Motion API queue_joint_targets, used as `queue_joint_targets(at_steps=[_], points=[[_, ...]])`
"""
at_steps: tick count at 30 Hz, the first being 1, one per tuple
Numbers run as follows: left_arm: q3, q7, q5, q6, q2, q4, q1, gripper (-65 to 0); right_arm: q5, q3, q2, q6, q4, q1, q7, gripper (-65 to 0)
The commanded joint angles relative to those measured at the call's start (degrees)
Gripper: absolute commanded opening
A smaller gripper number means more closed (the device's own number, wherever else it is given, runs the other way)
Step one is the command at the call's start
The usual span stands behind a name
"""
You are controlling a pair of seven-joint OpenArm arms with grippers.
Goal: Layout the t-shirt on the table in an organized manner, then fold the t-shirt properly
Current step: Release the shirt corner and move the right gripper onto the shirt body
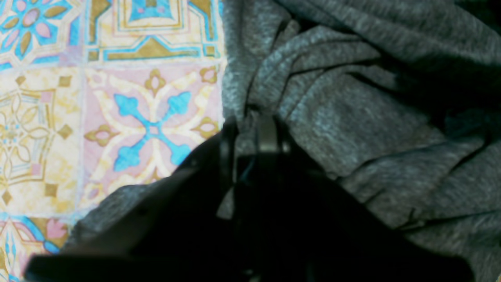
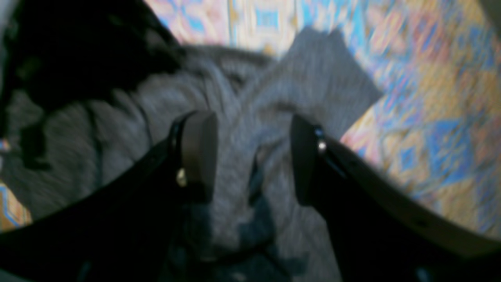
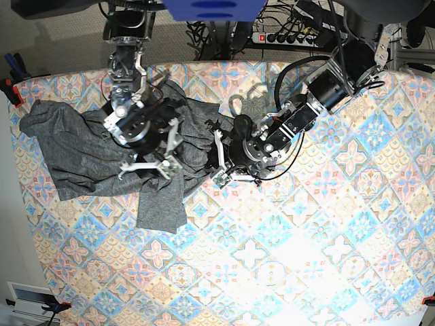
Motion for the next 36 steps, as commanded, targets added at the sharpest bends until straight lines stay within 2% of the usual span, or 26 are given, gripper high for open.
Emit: queue_joint_targets(at_steps=[1,4,10,14,21,24,28,36], points=[[0.1,1.6,-0.1,-0.7,0.1,0.5,-0.4,-58.3,2.0,0.5,0.2,-0.2,0.2,0.9,1.2,-36.7],[0.1,1.6,-0.1,-0.7,0.1,0.5,-0.4,-58.3,4.3,1.6,0.2,-0.2,-1.4,0.9,1.9,-36.7],[0.1,1.7,-0.1,-0.7,0.2,0.5,-0.4,-58.3,4.5,1.6,0.2,-0.2,-6.1,0.9,6.4,-36.7],[0.1,1.7,-0.1,-0.7,0.2,0.5,-0.4,-58.3,4.5,1.3,0.2,-0.2,-8.9,1.1,6.5,-36.7],[0.1,1.7,-0.1,-0.7,0.2,0.5,-0.4,-58.3,4.5,1.7,0.3,-0.2,-10.5,9.2,6.5,-36.7],[0.1,1.7,-0.1,-0.7,0.2,0.5,-0.4,-58.3,4.5,1.7,0.4,-0.2,-10.8,9.3,6.5,-37.3],[0.1,1.7,-0.1,-0.7,0.2,0.5,-0.4,-58.3,4.5,1.7,0.4,-0.2,-10.9,9.3,6.5,-41.2],[0.1,1.7,-0.1,-0.7,0.2,0.5,-0.4,-58.3,4.5,1.5,0.4,-0.2,-14.0,9.3,6.5,-41.4]])
